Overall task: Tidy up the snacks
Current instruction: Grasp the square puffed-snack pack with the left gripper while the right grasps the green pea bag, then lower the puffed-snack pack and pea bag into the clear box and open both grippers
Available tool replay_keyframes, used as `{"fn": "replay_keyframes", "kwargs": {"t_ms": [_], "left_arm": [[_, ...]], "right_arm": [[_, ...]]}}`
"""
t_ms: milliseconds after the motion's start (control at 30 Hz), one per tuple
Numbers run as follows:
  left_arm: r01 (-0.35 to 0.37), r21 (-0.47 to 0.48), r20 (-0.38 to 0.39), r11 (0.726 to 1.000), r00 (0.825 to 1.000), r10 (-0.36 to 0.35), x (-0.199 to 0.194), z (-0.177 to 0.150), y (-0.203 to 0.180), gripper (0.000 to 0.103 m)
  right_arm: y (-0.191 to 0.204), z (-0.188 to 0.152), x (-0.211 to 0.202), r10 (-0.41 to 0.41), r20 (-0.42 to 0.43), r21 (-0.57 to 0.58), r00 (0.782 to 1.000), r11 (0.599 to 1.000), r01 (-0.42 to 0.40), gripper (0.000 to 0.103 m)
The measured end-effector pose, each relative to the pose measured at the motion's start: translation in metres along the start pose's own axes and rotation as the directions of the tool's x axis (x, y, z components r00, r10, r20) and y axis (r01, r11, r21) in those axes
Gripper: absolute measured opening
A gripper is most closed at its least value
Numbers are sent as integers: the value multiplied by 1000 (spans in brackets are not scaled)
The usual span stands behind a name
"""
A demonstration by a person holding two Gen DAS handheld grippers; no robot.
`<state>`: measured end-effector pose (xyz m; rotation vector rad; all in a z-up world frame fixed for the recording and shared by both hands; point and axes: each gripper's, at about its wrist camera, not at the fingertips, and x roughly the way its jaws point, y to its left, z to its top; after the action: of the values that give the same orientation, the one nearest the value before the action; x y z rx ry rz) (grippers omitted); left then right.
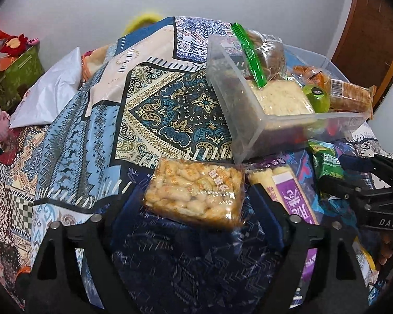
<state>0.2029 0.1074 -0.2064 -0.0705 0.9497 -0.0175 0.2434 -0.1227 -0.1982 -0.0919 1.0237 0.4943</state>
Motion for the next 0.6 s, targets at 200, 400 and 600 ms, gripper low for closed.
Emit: {"fn": "replay_keyframes", "kwargs": {"t_ms": [200,400,600], "left_arm": [[-22,-21,-31,1000,999,21,17,5,6,85],[-30,-63,-40,998,999,27,25,7,13,74],[-43,-34,16,998,999,44,9,1,5,71]], "right_arm": [[2,3,7,-1,-8,9,1000,1000,2,73],[-1,1,3,-10,14,15,1000,1000,10,50],[-11,-4,-10,21,24,30,1000,999,-21,32]]}}
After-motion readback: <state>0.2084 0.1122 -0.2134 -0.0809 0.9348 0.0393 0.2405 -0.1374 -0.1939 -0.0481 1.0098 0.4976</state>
